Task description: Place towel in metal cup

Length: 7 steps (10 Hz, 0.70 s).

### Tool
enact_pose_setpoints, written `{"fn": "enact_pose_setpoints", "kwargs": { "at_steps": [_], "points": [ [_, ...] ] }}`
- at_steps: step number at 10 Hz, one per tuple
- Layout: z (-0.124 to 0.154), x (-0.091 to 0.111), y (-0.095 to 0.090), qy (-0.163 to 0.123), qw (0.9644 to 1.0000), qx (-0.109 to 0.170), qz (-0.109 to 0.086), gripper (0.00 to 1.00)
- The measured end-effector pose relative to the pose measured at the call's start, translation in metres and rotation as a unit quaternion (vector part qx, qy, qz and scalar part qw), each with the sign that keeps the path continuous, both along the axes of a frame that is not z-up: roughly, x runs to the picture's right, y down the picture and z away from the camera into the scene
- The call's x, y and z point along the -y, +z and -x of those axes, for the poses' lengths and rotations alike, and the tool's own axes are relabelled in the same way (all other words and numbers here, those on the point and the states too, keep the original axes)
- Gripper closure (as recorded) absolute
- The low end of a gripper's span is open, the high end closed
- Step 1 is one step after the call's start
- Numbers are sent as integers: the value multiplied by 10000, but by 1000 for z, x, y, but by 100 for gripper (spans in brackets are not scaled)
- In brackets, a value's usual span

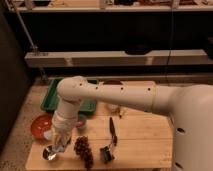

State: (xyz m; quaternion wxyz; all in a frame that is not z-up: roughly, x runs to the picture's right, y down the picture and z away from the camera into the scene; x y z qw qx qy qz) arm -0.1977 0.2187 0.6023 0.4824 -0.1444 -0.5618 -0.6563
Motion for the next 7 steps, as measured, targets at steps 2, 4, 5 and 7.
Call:
{"fn": "enact_pose_setpoints", "kwargs": {
  "at_steps": [2, 4, 5, 7],
  "points": [
    [2, 0, -1, -15, 10000, 23, -6, 100],
    [1, 0, -1, -11, 10000, 20, -7, 100],
    [1, 0, 0, -10, 10000, 22, -8, 100],
    [7, -3, -5, -71, 9998, 193, -71, 100]
  ]
}}
